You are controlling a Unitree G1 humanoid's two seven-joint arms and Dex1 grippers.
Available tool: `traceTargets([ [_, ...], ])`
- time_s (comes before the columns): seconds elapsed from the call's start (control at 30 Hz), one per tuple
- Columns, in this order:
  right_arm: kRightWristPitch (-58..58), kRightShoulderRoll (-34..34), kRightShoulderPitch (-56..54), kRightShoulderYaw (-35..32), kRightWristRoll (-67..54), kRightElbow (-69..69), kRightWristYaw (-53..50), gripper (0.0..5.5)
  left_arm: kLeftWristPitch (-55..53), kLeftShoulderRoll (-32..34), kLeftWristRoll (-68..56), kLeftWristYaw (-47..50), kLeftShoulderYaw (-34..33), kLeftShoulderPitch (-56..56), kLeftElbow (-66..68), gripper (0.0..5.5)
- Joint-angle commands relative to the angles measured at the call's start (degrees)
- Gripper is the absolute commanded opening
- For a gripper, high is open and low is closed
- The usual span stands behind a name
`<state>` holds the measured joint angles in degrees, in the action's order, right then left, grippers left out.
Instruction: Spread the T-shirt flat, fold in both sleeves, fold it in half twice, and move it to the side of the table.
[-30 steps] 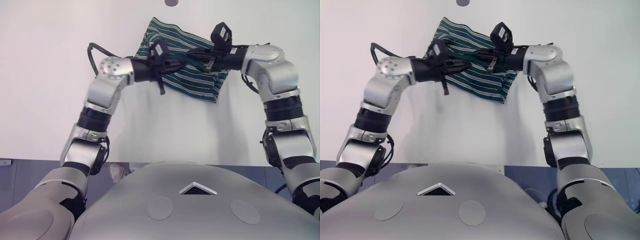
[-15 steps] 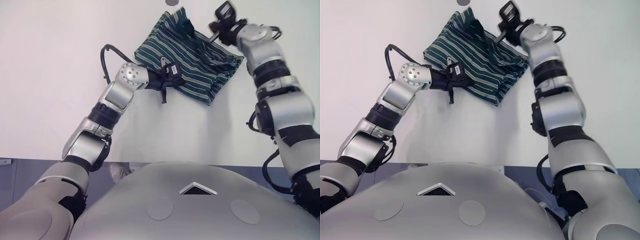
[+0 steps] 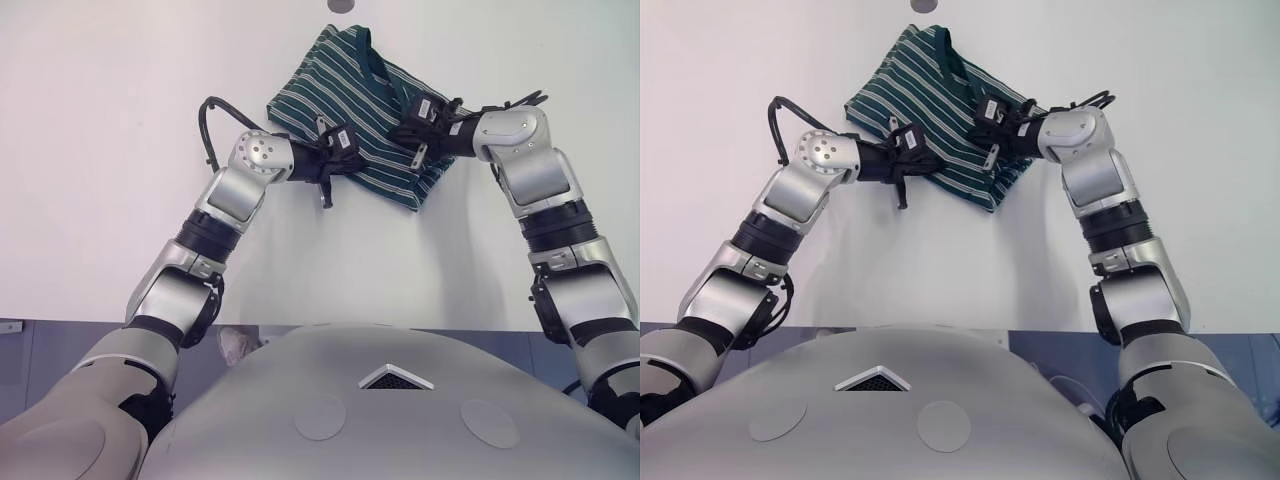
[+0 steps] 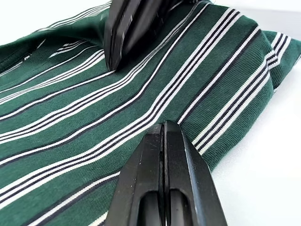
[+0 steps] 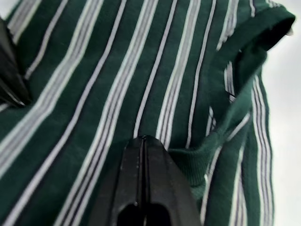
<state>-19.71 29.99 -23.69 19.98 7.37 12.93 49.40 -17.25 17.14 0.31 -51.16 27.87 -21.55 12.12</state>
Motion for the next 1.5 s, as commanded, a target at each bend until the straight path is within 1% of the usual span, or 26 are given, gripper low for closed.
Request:
traceTargets([
  [0.03,1.89,3.00,-4.34,-1.97,4.99,6.18,-6.56,0.04,-2.38,2.09,1.98,-0.41,1.25,2.22,1.16,0.00],
  [0.13,3.27,3.59,-6.75,-2.93,5.06,9.35,-6.32,0.04,-2.42,2.16,2.05,-0.26,1.19,2.29,1.04,0.00],
  [0.3,7.88,4.04,-4.33,0.87,7.13,14.77,-2.68,0.04,-1.47,2.46,2.72,-0.13,1.52,1.94,1.25,0.00],
  [0.37,10.30,5.42,-2.32,3.44,8.58,14.92,0.40,0.04,0.07,3.76,3.68,-0.88,2.12,1.79,1.26,0.00],
  [0.43,14.82,11.57,4.10,8.47,8.36,6.63,10.58,0.04,3.21,7.29,5.61,-2.20,2.66,1.06,2.19,0.00],
  [0.47,14.18,14.60,7.90,9.57,4.97,-0.61,16.50,0.04,5.12,9.47,6.59,-2.77,2.45,0.45,3.16,0.00],
  [0.5,11.91,16.45,10.91,9.47,0.36,-8.16,20.89,0.04,7.43,11.80,7.60,-3.32,2.12,-0.11,4.29,0.00],
  [0.57,5.69,17.41,13.80,7.78,-7.88,-19.67,24.41,0.04,11.83,15.31,9.22,-3.34,1.48,-1.10,6.81,0.00],
  [0.6,3.19,16.94,14.15,6.71,-10.67,-23.33,24.28,0.04,13.84,16.50,9.73,-3.13,1.20,-1.54,7.98,0.00],
  [0.63,0.72,14.80,13.64,5.27,-12.55,-25.03,22.30,0.04,15.74,17.17,9.73,-2.69,0.50,-1.80,8.84,0.00],
  [0.7,-1.93,10.10,12.14,2.60,-13.23,-24.45,16.14,0.04,18.20,17.46,8.00,-2.84,-1.39,-1.61,8.50,0.00],
  [0.77,-2.50,8.20,11.71,0.12,-13.35,-24.17,12.08,0.39,18.18,17.69,4.14,-4.55,-4.08,0.06,4.35,0.33],
  [0.93,-0.75,12.64,16.12,-2.87,-12.62,-26.97,11.11,1.45,17.52,22.23,-2.72,-6.13,-12.77,5.99,-7.23,1.30],
  [1.0,2.59,14.76,19.58,-4.75,-12.82,-31.44,10.94,1.88,22.04,25.60,-1.69,-6.78,-14.72,7.41,-7.55,1.69],
  [1.07,6.47,18.16,25.34,-5.04,-12.42,-37.15,12.40,2.32,29.04,29.66,3.06,-7.14,-13.79,8.12,-2.71,2.09],
  [1.13,10.59,18.53,27.86,-3.08,-9.16,-37.28,10.98,2.54,36.58,31.24,7.83,-5.70,-12.07,7.42,3.38,2.16],
  [1.23,17.73,15.75,27.34,1.70,-2.45,-33.57,7.81,2.54,49.20,31.06,14.86,-1.16,-9.60,4.42,11.94,2.16],
  [1.3,22.02,14.12,26.35,4.58,1.06,-31.24,6.61,2.54,55.16,30.61,17.77,0.11,-7.74,2.90,15.65,2.16],
  [1.4,27.20,12.28,24.30,7.35,4.75,-28.98,5.40,2.54,60.95,29.25,17.62,-0.55,-5.67,2.35,16.51,2.16],
  [1.5,30.94,12.22,23.25,8.71,7.09,-27.58,5.12,2.54,65.36,29.11,16.79,-0.94,-4.27,2.65,15.06,2.16],
])
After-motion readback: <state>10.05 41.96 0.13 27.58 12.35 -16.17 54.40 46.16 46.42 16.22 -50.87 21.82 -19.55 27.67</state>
